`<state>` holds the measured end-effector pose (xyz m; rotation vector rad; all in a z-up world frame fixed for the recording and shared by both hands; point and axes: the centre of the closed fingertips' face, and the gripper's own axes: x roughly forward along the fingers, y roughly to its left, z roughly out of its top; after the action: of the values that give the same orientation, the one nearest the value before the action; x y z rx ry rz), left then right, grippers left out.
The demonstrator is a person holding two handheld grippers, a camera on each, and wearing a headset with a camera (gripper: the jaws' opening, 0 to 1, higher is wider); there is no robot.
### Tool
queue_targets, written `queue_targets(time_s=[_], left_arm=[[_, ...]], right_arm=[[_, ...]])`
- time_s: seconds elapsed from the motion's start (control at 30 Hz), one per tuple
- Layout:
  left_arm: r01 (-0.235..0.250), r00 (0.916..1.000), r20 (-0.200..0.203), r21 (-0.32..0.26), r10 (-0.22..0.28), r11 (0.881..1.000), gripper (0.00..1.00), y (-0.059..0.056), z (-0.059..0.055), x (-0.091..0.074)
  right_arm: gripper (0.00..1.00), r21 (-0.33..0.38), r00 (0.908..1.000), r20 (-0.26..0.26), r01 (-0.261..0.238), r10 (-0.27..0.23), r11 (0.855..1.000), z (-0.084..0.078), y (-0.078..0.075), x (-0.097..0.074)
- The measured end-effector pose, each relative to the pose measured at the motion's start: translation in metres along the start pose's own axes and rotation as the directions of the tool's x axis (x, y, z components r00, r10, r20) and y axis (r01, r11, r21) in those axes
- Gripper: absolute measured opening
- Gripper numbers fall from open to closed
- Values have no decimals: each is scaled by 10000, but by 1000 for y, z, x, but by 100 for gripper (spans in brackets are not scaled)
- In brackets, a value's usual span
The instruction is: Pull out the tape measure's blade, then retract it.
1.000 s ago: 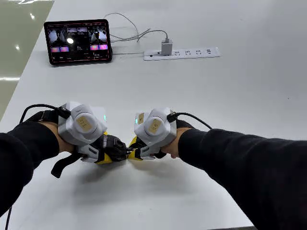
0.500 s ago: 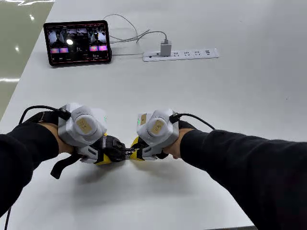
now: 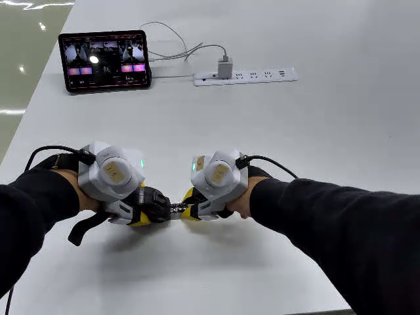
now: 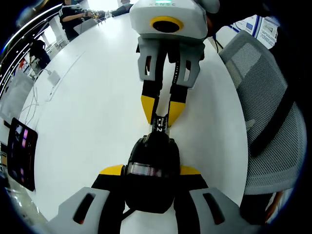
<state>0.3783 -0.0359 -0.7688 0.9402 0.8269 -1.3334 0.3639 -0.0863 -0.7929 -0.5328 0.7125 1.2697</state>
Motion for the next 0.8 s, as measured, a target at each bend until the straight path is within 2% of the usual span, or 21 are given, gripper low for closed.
queue_targets(time_s=[0.8], left_arm=[[-72,9999,-80,69,72,10000,33,0,0,1]], right_arm=[[8,219,10000,-93,15,-13,9998,-10,1,-10]])
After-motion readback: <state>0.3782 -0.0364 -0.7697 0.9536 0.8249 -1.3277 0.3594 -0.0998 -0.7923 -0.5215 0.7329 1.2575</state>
